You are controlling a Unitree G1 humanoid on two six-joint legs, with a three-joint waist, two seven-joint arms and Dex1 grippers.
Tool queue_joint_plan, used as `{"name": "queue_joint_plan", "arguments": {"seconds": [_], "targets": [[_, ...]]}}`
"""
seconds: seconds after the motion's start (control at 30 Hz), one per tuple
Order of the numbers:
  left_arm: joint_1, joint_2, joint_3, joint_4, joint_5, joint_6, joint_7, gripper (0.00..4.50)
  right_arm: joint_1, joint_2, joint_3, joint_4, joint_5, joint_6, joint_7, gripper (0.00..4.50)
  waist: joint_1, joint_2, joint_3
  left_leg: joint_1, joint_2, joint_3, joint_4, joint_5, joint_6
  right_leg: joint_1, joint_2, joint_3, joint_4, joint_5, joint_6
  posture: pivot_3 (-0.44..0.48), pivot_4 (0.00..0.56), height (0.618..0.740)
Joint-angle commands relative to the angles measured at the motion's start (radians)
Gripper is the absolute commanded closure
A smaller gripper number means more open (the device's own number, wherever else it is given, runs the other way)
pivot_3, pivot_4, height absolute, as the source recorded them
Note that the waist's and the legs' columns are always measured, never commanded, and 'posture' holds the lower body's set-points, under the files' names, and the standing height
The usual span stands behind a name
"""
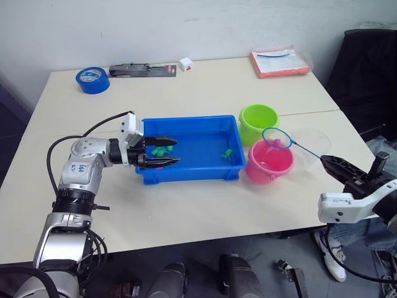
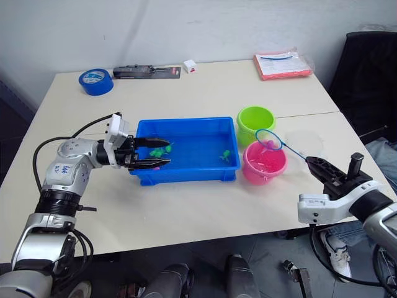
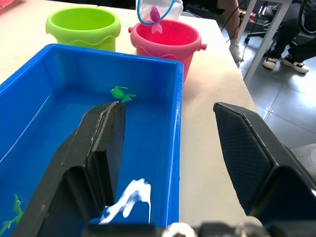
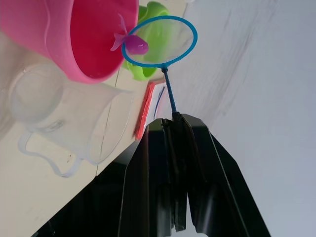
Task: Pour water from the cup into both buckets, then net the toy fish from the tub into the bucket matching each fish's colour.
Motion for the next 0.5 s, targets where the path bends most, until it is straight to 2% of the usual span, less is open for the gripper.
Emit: {"name": "queue_joint_plan", "arguments": {"seconds": [0.03, 0.5], "targets": [[0.001, 0.014, 0.026, -0.043, -0.013, 0.002, 0.005, 1.40, 0.001, 0.013, -0.034, 0.000, -0.028, -0.043, -0.039, 3.72, 0.000, 0.000, 0.000, 0.000, 0.000, 0.000, 0.000, 0.000, 0.000, 0.000, 0.000, 0.000, 0.000, 0.000, 0.000, 0.000, 0.150, 0.740], [0.019, 0.014, 0.029, -0.065, -0.017, 0.012, 0.015, 1.40, 0.014, 0.026, -0.078, 0.055, -0.114, -0.136, -0.141, 3.72, -0.001, 0.000, 0.000, 0.001, 0.000, 0.001, 0.000, 0.000, 0.000, 0.000, 0.000, 0.001, 0.000, 0.000, 0.000, 0.000, 0.150, 0.740]]}}
